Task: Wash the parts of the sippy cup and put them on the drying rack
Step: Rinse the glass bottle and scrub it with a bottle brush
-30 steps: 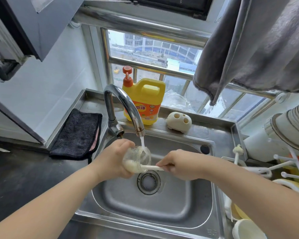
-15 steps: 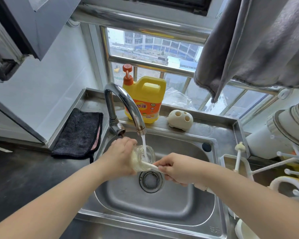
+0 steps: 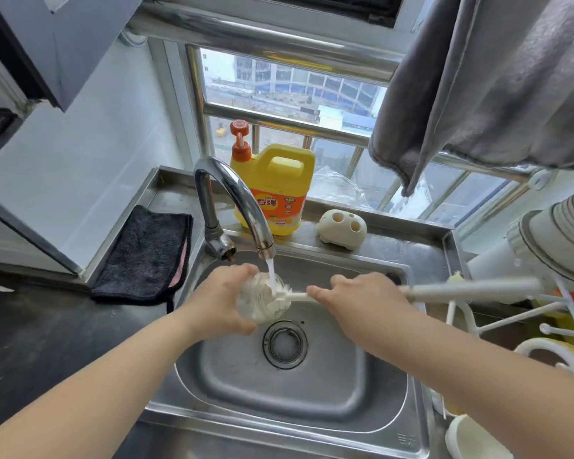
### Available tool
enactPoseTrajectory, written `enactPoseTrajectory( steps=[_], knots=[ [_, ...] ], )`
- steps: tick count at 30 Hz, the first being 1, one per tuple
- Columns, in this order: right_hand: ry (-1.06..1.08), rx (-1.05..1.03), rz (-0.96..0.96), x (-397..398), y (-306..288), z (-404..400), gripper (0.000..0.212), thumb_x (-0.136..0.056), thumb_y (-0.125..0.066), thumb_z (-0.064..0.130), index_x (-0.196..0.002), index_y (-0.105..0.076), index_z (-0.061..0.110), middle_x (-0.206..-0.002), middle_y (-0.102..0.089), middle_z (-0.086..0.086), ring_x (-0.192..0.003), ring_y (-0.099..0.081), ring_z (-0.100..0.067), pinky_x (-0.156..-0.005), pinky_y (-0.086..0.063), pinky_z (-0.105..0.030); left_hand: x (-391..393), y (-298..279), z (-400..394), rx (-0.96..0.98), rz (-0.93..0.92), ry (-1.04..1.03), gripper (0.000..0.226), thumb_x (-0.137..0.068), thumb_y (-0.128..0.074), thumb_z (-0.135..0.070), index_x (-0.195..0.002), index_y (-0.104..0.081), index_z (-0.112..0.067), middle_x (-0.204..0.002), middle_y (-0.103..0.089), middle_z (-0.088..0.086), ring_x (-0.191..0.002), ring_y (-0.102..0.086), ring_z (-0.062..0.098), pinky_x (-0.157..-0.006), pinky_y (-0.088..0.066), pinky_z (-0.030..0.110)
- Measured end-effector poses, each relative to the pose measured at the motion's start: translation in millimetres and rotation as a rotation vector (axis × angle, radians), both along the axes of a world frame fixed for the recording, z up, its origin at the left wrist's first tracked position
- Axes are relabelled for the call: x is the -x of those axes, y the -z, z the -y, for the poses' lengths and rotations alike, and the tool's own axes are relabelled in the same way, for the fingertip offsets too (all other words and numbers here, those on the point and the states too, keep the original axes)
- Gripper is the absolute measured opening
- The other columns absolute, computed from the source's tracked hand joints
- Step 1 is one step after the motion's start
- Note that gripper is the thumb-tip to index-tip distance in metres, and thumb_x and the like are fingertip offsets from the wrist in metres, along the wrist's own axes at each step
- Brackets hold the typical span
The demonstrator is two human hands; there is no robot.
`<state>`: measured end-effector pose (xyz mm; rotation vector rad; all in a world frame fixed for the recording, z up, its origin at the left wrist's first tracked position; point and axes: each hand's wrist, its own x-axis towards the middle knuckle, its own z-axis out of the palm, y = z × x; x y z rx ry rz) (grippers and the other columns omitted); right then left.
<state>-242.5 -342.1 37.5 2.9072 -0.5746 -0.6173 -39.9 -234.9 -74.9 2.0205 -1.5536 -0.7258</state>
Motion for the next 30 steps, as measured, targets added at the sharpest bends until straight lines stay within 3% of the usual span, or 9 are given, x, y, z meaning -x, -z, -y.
enactPoseTrajectory(
  steps=[4, 7, 10, 12, 15, 19, 25, 28, 30],
  knots=[
    [0.283, -0.466, -0.02, -3, 6, 1, 0.031, -0.095, -0.04, 0.013, -0.118, -0.06, 0.019, -0.104, -0.064, -0.007, -0.09, -0.062, -0.027, -0.072, -0.052, -0.034, 3, 7, 3, 0.122, 0.184, 0.05, 0.087, -0.052, -0.082, -0.033, -0.131, -0.05, -0.016, -0.124, -0.052, -0.003, -0.118, -0.042, 0.018, -0.097, -0.03, 0.023],
    [0.628, -0.957, 0.106, -3, 9, 4, 0.028, -0.101, -0.039, 0.022, -0.116, -0.062, 0.025, -0.064, -0.054, 0.005, -0.049, -0.047, -0.008, -0.043, -0.037, -0.019, 7, 5, 3, 0.207, 0.22, -0.037, 0.088, -0.048, -0.09, -0.028, -0.126, -0.054, -0.01, -0.12, -0.058, 0.004, -0.115, -0.047, 0.026, -0.096, -0.035, 0.031],
    [0.911, -1.347, 0.198, -6, 11, -1, 0.028, -0.103, -0.035, 0.02, -0.119, -0.058, 0.026, -0.057, -0.043, 0.004, -0.039, -0.031, -0.005, -0.035, -0.022, -0.015, 9, 4, 3, 0.31, 0.312, -0.045, 0.091, -0.041, -0.093, -0.032, -0.118, -0.05, -0.014, -0.108, -0.063, 0.009, -0.105, -0.052, 0.027, -0.088, -0.046, 0.043],
    [0.787, -1.218, 0.145, -4, 16, -9, 0.031, -0.102, -0.038, 0.022, -0.122, -0.058, 0.033, -0.06, -0.048, 0.005, -0.045, -0.039, -0.007, -0.041, -0.032, -0.018, 8, 6, 1, 0.301, 0.334, -0.039, 0.093, -0.039, -0.093, -0.035, -0.118, -0.048, -0.015, -0.106, -0.063, 0.009, -0.103, -0.052, 0.027, -0.088, -0.046, 0.043],
    [0.345, -0.61, 0.007, -1, 9, -2, 0.037, -0.097, -0.043, 0.016, -0.127, -0.056, 0.033, -0.092, -0.065, 0.004, -0.082, -0.06, -0.018, -0.07, -0.045, -0.027, 8, 8, -2, 0.226, 0.286, -0.019, 0.092, -0.043, -0.087, -0.035, -0.125, -0.05, -0.016, -0.113, -0.059, 0.003, -0.109, -0.053, 0.03, -0.092, -0.047, 0.043],
    [0.012, 0.011, 0.012, -13, -2, -3, 0.052, -0.092, -0.044, 0.006, -0.14, -0.035, 0.023, -0.108, -0.054, -0.005, -0.092, -0.06, -0.03, -0.053, -0.029, -0.031, 16, 2, 3, 0.127, 0.07, -0.023, 0.086, -0.057, -0.082, -0.036, -0.134, -0.046, -0.019, -0.119, -0.042, -0.014, -0.119, -0.036, 0.012, -0.1, -0.032, 0.025],
    [0.153, -0.205, -0.082, -18, 2, -16, 0.029, -0.081, -0.046, -0.004, -0.101, -0.056, 0.013, -0.089, -0.055, -0.007, -0.077, -0.054, -0.028, -0.06, -0.033, -0.031, 18, -13, 11, 0.195, 0.13, 0.055, 0.087, -0.05, -0.063, -0.056, -0.124, -0.056, -0.011, -0.114, -0.052, -0.003, -0.112, -0.044, 0.019, -0.093, -0.037, 0.029],
    [0.305, -0.569, -0.006, -22, 8, -10, 0.026, -0.086, -0.041, 0.001, -0.067, -0.047, 0.018, -0.068, -0.045, -0.002, -0.065, -0.043, -0.025, -0.05, -0.031, -0.028, 21, -4, 7, 0.289, 0.299, 0.067, 0.077, -0.049, -0.077, -0.047, -0.113, -0.06, -0.008, -0.107, -0.061, 0.007, -0.102, -0.056, 0.032, -0.085, -0.046, 0.038],
    [0.552, -0.925, 0.117, -20, 10, -6, 0.027, -0.097, -0.039, 0.011, -0.083, -0.059, 0.022, -0.062, -0.046, 0.001, -0.052, -0.04, -0.017, -0.043, -0.031, -0.021, 27, -2, 2, 0.328, 0.304, -0.018, 0.079, -0.049, -0.078, -0.054, -0.112, -0.052, -0.013, -0.106, -0.062, 0.01, -0.101, -0.055, 0.033, -0.086, -0.048, 0.044]
  ],
)
